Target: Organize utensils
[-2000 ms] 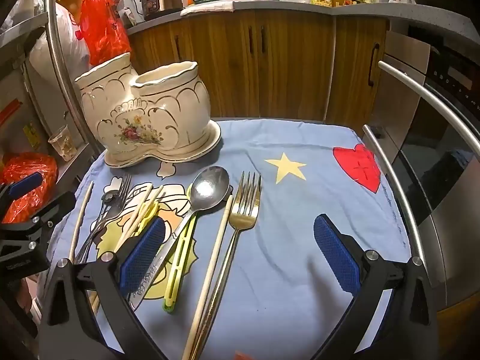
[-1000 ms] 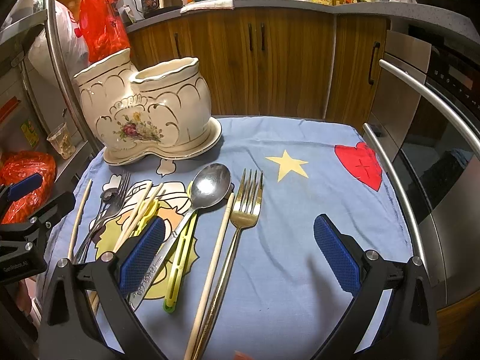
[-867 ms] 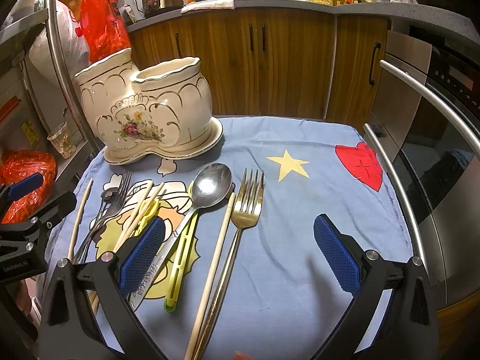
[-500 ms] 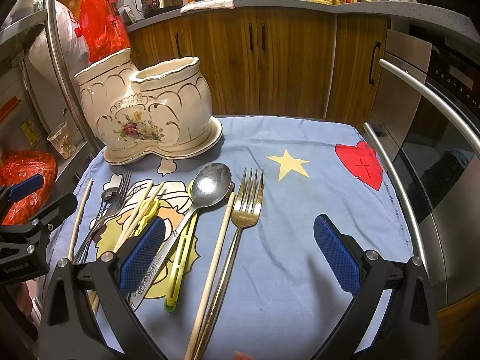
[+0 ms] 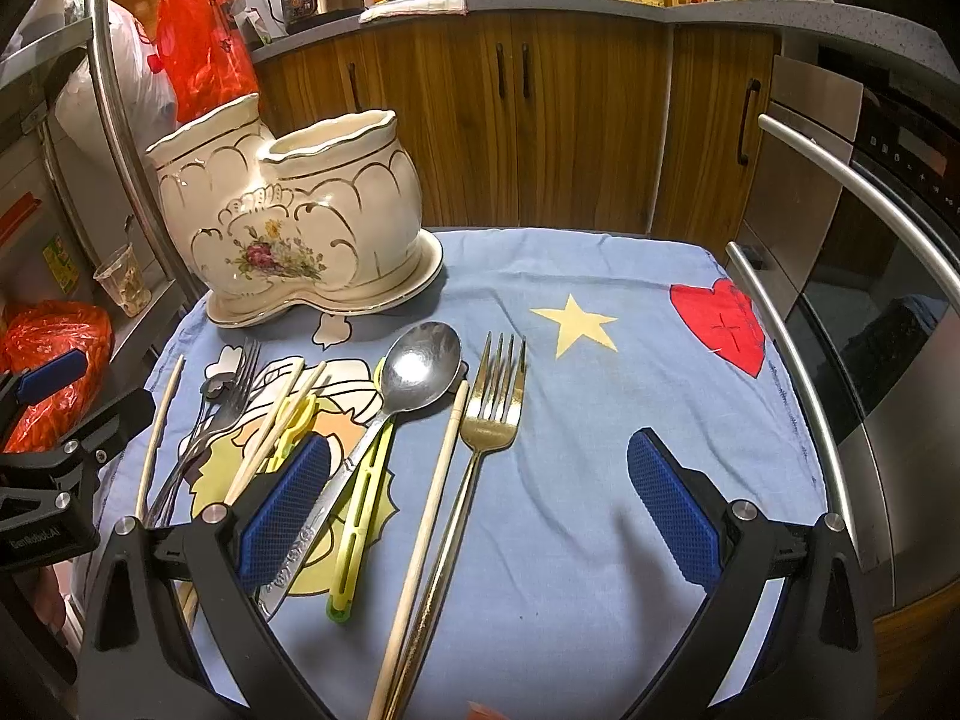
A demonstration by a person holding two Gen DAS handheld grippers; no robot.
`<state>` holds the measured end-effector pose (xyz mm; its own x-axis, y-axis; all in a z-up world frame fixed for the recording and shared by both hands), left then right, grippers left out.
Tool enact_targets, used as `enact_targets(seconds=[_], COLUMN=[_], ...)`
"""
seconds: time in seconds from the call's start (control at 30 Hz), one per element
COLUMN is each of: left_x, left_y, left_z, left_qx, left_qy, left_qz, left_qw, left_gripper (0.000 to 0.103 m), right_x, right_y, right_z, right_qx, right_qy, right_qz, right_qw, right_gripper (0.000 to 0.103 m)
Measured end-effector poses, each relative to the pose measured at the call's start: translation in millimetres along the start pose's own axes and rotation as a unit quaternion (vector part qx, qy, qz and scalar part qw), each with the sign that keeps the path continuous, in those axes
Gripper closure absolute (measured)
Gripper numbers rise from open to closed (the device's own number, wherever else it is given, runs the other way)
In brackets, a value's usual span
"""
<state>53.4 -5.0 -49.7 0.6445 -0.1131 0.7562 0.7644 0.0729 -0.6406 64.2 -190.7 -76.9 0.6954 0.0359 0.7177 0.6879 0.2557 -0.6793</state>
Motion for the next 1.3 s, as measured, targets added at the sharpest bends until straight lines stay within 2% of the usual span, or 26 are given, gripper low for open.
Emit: enact_targets(seconds=[0.97, 1.13, 1.23, 1.3], left_x=[-5.8, -6.6, -8.8, -9.5], left_y=[3.3, 3.3, 5.9, 7.8], left_z=[-0.6, 0.7, 3.5, 5.3], left_qx=[-0.011, -0.02, -0.027, -0.027], left_qy=[0.001, 0.004, 0.005, 0.004], left_qz=[0.013, 0.015, 0.023, 0.031], left_qw=[0.9999, 0.9997, 0.9993, 0.9991], left_gripper=[0.005, 0.005, 0.005, 0.005], right_x=[-3.3, -9.3, -13.5, -16.2], right_y=[3.3, 5.5, 7.2, 8.6], right_z=[1.9, 2.9, -6.7, -12.2], right_qx=[0.002, 0.017, 0.013, 0.026], right_qy=[-0.004, -0.016, 0.001, 0.017], right_qz=[0.008, 0.027, 0.044, 0.054], right_qw=[1.0, 0.999, 0.999, 0.998], right_gripper=[0.005, 0.005, 0.005, 0.005])
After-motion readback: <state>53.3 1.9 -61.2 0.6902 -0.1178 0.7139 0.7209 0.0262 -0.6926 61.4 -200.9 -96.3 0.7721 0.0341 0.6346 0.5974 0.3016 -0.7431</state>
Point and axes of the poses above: each gripper's, at about its wrist camera, not at the fingertips, and y roughly the way its jaws point, z to its left, x to its top, the point moved 7 cm from there along y, roughly the way its jaws point, and after that the axes turned 6 degrees about x, right-handed, at the moved point
